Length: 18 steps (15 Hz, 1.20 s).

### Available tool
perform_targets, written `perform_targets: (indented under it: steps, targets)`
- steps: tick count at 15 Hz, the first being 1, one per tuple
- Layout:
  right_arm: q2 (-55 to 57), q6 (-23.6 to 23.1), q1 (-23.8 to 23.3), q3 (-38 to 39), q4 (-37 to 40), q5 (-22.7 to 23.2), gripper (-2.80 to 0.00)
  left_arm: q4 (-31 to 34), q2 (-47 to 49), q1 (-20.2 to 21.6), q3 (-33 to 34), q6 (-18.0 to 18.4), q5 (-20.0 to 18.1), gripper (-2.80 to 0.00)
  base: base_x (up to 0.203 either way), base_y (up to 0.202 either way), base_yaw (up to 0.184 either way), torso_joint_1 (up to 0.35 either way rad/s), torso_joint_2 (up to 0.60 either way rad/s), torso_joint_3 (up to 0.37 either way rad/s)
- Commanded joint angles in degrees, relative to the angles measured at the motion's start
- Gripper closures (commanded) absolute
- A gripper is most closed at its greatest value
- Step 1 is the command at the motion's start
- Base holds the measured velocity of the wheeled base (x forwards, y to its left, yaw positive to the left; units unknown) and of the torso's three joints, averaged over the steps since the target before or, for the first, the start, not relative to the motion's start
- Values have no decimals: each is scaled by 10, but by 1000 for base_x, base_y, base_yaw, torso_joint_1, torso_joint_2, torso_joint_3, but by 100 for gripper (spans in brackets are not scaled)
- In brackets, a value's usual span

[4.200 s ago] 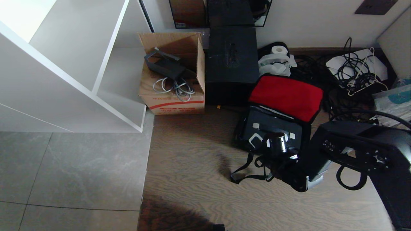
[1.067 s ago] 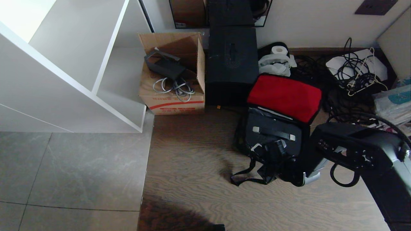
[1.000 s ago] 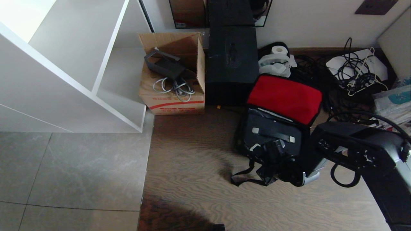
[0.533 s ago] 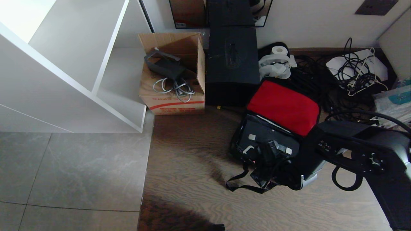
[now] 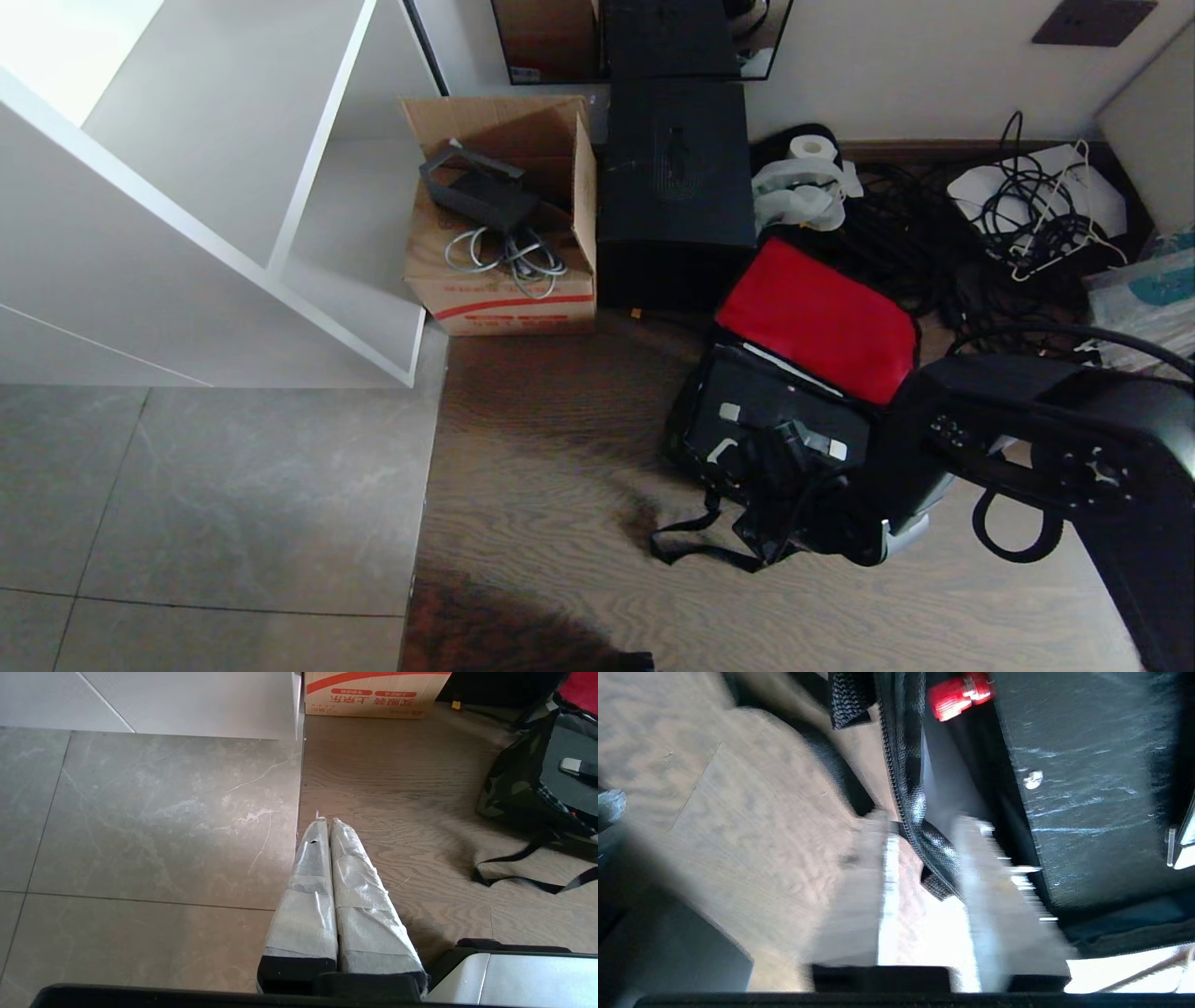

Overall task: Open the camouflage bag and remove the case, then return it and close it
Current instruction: Grip the handle

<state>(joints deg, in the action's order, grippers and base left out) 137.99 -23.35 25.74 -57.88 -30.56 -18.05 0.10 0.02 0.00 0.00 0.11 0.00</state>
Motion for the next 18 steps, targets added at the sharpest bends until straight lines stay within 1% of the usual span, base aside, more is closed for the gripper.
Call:
perform_targets:
  steps: [1, 2, 3, 5, 6, 7, 10, 11, 12, 14, 15, 18]
  targets:
    - [0, 12, 8, 10, -2, -2, -280, 0, 0, 0, 0, 0, 0, 0, 0, 0, 0, 0, 0, 0]
    - [0, 33, 15, 10, 1, -4, -280, 0, 0, 0, -1, 0, 0, 0, 0, 0, 0, 0, 0, 0]
    - [-8, 39, 16, 6, 2, -6, -280, 0, 0, 0, 0, 0, 0, 0, 0, 0, 0, 0, 0, 0]
    - [-28, 24, 4, -9, 3, -8, -280, 0, 0, 0, -1, 0, 0, 0, 0, 0, 0, 0, 0, 0]
    - [-33, -2, -8, -12, 5, -9, -280, 0, 0, 0, 0, 0, 0, 0, 0, 0, 0, 0, 0, 0]
    - [-43, -38, -20, -13, 3, -15, -280, 0, 0, 0, -1, 0, 0, 0, 0, 0, 0, 0, 0, 0]
    - [-81, -177, -64, -19, -4, -28, -280, 0, 0, 0, 0, 0, 0, 0, 0, 0, 0, 0, 0, 0]
    - [-85, -217, -75, -21, -6, -31, -280, 0, 0, 0, 0, 0, 0, 0, 0, 0, 0, 0, 0, 0]
    - [-82, -234, -83, -26, -7, -42, -280, 0, 0, 0, 0, 0, 0, 0, 0, 0, 0, 0, 0, 0]
    - [-63, -238, -84, -43, -13, -66, -280, 0, 0, 0, 0, 1, 0, 0, 0, 0, 0, 0, 0, 0]
    - [-55, -242, -83, -49, -20, -69, -280, 0, 0, 0, 0, 0, 0, 0, 0, 0, 0, 0, 0, 0]
    - [-33, -280, -83, -61, -50, -70, -280, 0, 0, 0, 0, 0, 0, 0, 0, 0, 0, 0, 0, 0]
